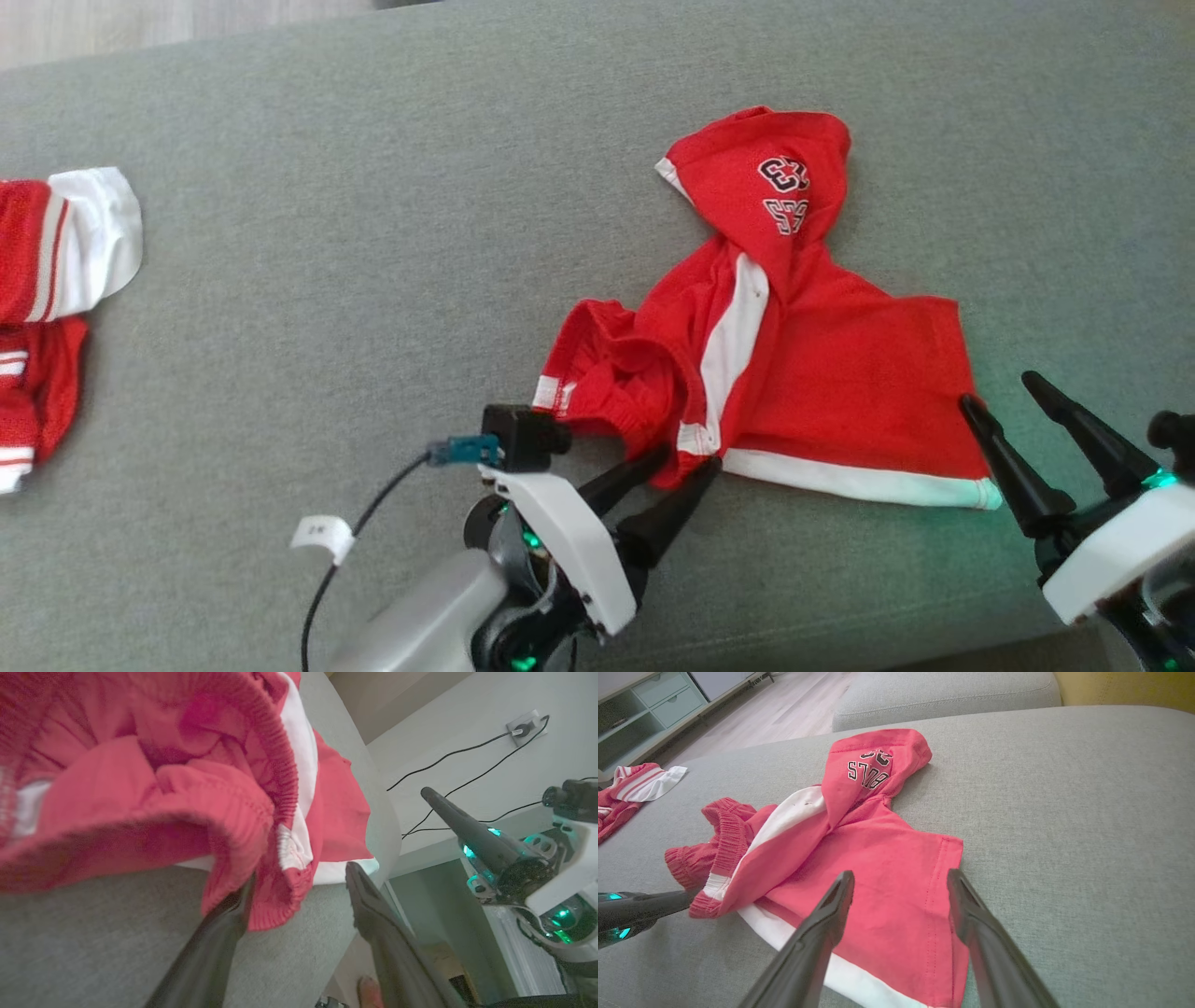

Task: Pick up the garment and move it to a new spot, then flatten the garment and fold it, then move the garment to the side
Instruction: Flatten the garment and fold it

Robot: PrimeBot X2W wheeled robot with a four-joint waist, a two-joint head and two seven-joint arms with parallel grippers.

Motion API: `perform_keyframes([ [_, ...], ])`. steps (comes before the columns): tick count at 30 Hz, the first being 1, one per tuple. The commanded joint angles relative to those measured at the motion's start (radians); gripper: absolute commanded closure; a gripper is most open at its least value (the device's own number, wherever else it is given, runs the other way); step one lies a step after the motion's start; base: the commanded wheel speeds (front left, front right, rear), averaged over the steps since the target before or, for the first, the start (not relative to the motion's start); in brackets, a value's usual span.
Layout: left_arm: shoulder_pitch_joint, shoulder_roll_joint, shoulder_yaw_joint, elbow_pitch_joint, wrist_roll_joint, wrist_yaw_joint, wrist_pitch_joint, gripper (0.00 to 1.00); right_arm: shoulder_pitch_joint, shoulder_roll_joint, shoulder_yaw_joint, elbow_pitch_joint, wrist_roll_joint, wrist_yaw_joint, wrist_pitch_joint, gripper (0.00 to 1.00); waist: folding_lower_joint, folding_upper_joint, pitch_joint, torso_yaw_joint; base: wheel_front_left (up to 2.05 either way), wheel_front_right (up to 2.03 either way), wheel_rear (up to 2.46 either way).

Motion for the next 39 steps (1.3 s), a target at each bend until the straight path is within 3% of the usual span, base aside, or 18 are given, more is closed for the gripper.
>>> perform_keyframes([
  [1, -0.028, -0.007, 0.041, -0.027, -0.016, -0.006, 0.008, 0.00, 0.003, -0.025, 0.006, -0.033, -0.007, 0.004, -0.001, 0.00, 0.0000, 0.0000, 0.002, -0.006, 0.00, 0.00, 0.00],
  [6, -0.045, -0.012, 0.061, -0.015, -0.064, -0.007, 0.036, 0.02, -0.003, -0.026, 0.006, -0.033, -0.007, 0.004, -0.005, 0.00, 0.0000, 0.0000, 0.008, -0.020, 0.00, 0.00, 0.00],
  [9, -0.052, -0.009, 0.062, -0.008, -0.071, -0.008, 0.040, 0.68, -0.004, -0.024, 0.006, -0.031, -0.005, 0.004, -0.009, 0.00, 0.0000, 0.0000, 0.009, -0.026, 0.00, 0.00, 0.00],
  [10, -0.053, -0.008, 0.065, -0.005, -0.070, -0.009, 0.034, 0.99, -0.004, -0.022, 0.004, -0.030, -0.004, 0.004, -0.011, 0.00, 0.0000, 0.0000, 0.008, -0.027, 0.00, 0.00, 0.00],
  [17, -0.104, 0.006, 0.137, 0.022, -0.021, 0.005, -0.111, 1.00, -0.015, -0.012, 0.024, -0.023, -0.002, 0.004, -0.025, 0.00, 0.0000, 0.0000, -0.021, -0.040, 0.00, 0.00, 0.00],
  [24, -0.388, 0.132, 0.236, 0.020, 0.098, 0.023, -0.158, 1.00, -0.057, 0.012, 0.078, -0.002, 0.006, 0.004, -0.045, 0.00, 0.0000, 0.0000, -0.066, -0.085, 0.00, 0.00, 0.00],
  [27, -0.475, 0.146, 0.255, 0.002, 0.113, 0.017, -0.162, 1.00, -0.062, 0.020, 0.090, 0.012, 0.010, 0.004, -0.059, 0.00, 0.0000, 0.0000, -0.071, -0.097, 0.00, 0.00, 0.00],
  [30, -0.479, 0.138, 0.206, -0.053, 0.111, 0.001, -0.136, 1.00, -0.058, 0.024, 0.096, 0.024, 0.015, 0.004, -0.072, 0.00, 0.0000, 0.0000, -0.073, -0.097, 0.00, 0.00, 0.00],
  [33, -0.382, 0.129, 0.084, -0.132, 0.081, -0.009, -0.057, 1.00, -0.054, 0.024, 0.097, 0.035, 0.019, 0.004, -0.085, 0.00, 0.0000, 0.0000, -0.072, -0.091, 0.00, 0.00, 0.00],
  [39, -0.135, 0.187, -0.135, -0.195, 0.046, -0.013, 0.043, 1.00, -0.051, 0.014, 0.088, 0.034, 0.025, 0.004, -0.089, 0.00, 0.0000, 0.0000, -0.051, -0.039, 0.00, 0.00, 0.00],
])
